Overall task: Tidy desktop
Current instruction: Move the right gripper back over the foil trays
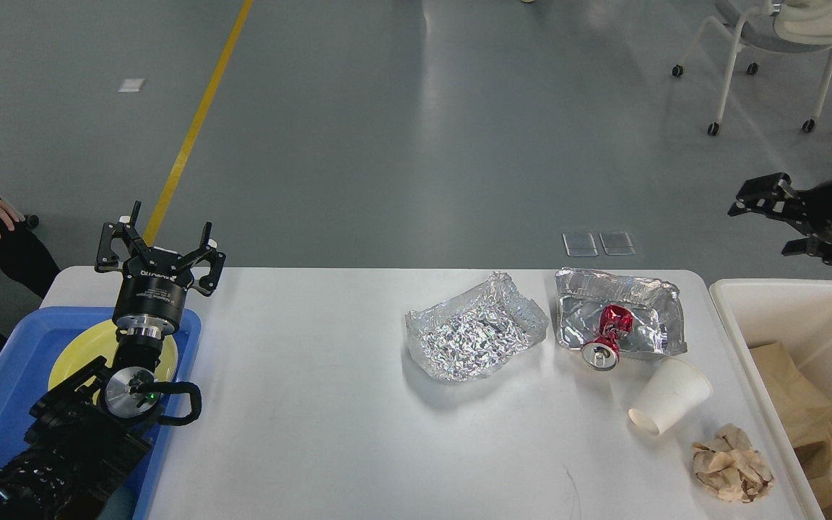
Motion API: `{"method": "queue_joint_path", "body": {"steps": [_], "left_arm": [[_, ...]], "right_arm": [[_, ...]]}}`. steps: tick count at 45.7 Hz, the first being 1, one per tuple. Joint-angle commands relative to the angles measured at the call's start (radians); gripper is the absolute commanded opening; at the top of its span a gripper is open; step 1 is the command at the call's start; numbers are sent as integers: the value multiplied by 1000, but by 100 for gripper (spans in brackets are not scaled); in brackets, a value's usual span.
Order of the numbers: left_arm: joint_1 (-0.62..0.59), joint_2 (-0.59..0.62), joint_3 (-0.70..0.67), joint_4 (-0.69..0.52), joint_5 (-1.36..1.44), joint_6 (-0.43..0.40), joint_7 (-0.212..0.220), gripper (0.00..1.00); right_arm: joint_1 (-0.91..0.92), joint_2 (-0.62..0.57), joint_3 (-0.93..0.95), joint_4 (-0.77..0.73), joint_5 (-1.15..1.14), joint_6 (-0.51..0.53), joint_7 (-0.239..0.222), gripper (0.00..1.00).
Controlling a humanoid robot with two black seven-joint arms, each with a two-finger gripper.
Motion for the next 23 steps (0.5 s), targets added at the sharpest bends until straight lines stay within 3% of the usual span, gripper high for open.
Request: {"method": "queue_joint_path", "body": {"steps": [1,7,14,18,23], "left_arm": [[2,2,0,0,0,-1,0,97],[2,2,0,0,0,-1,0,97],[2,2,0,1,0,0,0,97],[2,2,0,0,0,-1,0,97],[2,2,-2,0,0,-1,0,97]], "right_arm": [[268,-3,-1,364,-121,41,-2,100],[507,-8,-6,794,-275,4,-10,100],[667,34,-40,1202,-295,-147,-25,100],[690,103,-73,1310,-286,-239,-30,100],[627,136,-110,1286,-220,-345,-35,100]]}}
